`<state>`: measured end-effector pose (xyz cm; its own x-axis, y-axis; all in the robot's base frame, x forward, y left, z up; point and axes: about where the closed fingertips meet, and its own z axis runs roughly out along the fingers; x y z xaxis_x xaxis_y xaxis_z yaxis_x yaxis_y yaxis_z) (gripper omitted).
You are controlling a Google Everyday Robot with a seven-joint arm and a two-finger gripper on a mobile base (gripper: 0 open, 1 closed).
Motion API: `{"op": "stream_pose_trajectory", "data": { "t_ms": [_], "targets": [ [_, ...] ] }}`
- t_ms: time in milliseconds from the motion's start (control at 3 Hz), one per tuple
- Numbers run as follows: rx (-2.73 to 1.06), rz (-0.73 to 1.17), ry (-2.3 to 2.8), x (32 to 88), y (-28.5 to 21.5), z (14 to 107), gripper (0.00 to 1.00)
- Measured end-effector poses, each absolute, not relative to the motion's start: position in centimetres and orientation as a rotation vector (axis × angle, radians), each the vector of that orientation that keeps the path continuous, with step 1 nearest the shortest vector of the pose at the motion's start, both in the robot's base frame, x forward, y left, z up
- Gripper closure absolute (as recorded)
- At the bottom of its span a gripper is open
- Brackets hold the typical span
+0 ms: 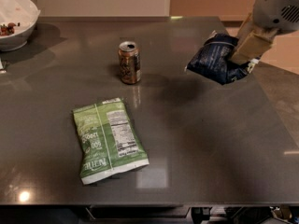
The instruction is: Pick blue chip bag
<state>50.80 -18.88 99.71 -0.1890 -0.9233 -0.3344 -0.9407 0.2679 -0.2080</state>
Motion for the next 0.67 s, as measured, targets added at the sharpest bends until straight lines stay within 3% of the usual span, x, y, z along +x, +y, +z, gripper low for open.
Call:
{"op": "stream_pose_trajectory", "data": {
  "t_ms": [667],
  "targets": [
    [-1.702,0.038,2.087,51.28,-18.61,101.54,1.00]
  ]
}}
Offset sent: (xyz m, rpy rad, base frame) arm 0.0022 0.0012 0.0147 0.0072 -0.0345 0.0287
